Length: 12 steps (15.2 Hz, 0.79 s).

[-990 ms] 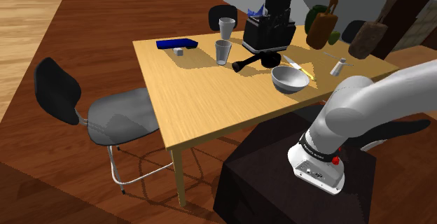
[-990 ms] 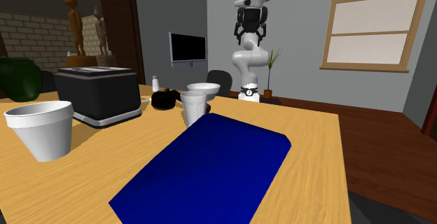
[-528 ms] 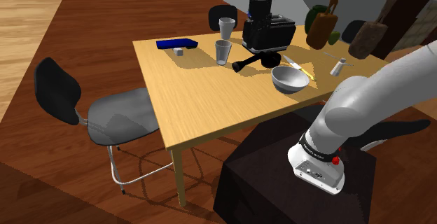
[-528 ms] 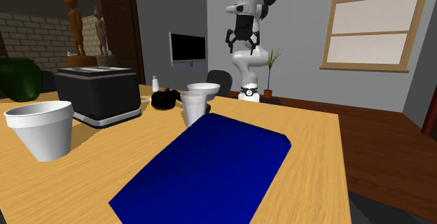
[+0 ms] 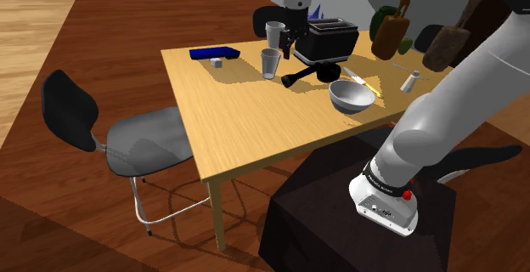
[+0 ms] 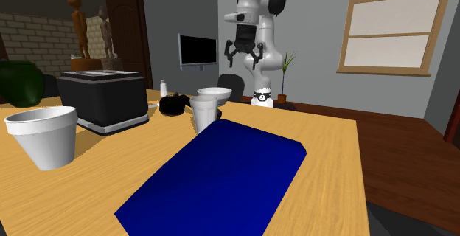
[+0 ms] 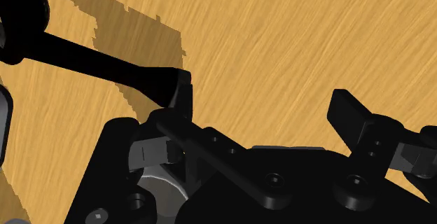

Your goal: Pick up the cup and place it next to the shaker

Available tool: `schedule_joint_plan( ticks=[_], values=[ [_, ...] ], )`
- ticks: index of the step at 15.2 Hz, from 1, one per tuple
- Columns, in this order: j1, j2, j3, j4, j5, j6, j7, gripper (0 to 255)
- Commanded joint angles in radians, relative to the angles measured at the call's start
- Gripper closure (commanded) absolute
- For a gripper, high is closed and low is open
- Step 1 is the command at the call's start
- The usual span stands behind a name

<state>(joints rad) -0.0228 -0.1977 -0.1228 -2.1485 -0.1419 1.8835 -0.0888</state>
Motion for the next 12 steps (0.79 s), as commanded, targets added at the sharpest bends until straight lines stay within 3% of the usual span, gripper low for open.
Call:
schedule_joint_plan(
  ticks=[1, 12],
  values=[
    [-0.001, 0.07, -0.007, 0.047, 0.001, 0.032, -0.019, 0],
    [-0.036, 0.481, -0.029, 0.406, 0.038, 0.127, -0.147, 0]
  ],
)
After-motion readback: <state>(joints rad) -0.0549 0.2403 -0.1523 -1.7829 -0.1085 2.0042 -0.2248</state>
